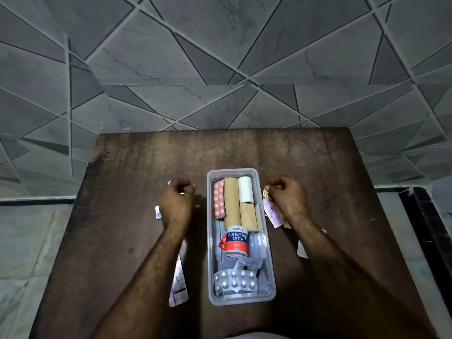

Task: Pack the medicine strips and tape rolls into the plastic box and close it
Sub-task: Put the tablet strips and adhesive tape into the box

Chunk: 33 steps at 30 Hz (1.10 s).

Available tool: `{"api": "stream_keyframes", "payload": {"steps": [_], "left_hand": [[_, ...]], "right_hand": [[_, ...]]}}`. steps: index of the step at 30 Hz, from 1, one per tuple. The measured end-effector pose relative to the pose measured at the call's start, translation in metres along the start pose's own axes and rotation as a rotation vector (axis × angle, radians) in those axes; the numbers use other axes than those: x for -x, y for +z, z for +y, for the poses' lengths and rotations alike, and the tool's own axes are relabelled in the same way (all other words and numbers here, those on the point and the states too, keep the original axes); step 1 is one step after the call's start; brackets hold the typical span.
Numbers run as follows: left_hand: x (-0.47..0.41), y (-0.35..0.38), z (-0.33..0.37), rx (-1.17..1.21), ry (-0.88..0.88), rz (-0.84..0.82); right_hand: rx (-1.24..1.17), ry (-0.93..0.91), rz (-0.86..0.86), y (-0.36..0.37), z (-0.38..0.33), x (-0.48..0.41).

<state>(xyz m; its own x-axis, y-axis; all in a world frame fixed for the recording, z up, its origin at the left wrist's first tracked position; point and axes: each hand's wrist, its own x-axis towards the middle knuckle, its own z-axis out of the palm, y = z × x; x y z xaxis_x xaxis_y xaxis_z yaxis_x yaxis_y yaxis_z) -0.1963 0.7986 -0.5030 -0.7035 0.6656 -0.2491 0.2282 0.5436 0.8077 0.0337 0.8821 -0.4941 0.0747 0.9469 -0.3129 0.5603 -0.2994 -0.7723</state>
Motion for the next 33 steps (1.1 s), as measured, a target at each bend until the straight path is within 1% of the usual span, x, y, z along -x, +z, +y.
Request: {"api": "stream_keyframes", "payload": {"steps": [1,4,9,14,17,27,33], "left_hand": [[-0.005,-0.006,-0.009,-0.012,-0.033,0.014],[-0.008,-0.019,-0.029,-0.152,-0.077,0.018],[0.000,-0.021,-0.057,-0.324,-0.033,0.020],[-0.002,-0.019,-0.075,-0.391,0.017,0.027],[-0.004,-0.017,-0.078,-0.422,0.010,0.032],[-0.009,-0.017,-0.075,-0.368,-0.036,0.040],[-0.012,-0.019,-0.073,-0.277,-0.075,0.043]], "right_hand": [[0.061,0.015,0.010,-0.002,0.009,0.000],[0.234,0.043,-0.012,-0.006,0.034,0.003],[0.465,-0.036,-0.006,-0.002,0.056,0.013],[0.563,-0.118,-0.025,0.005,0.062,0.018],[0.605,-0.118,-0.050,0.006,0.060,0.021],[0.578,-0.084,-0.047,0.006,0.058,0.020],[0.404,0.032,-0.042,-0.001,0.051,0.020]]}}
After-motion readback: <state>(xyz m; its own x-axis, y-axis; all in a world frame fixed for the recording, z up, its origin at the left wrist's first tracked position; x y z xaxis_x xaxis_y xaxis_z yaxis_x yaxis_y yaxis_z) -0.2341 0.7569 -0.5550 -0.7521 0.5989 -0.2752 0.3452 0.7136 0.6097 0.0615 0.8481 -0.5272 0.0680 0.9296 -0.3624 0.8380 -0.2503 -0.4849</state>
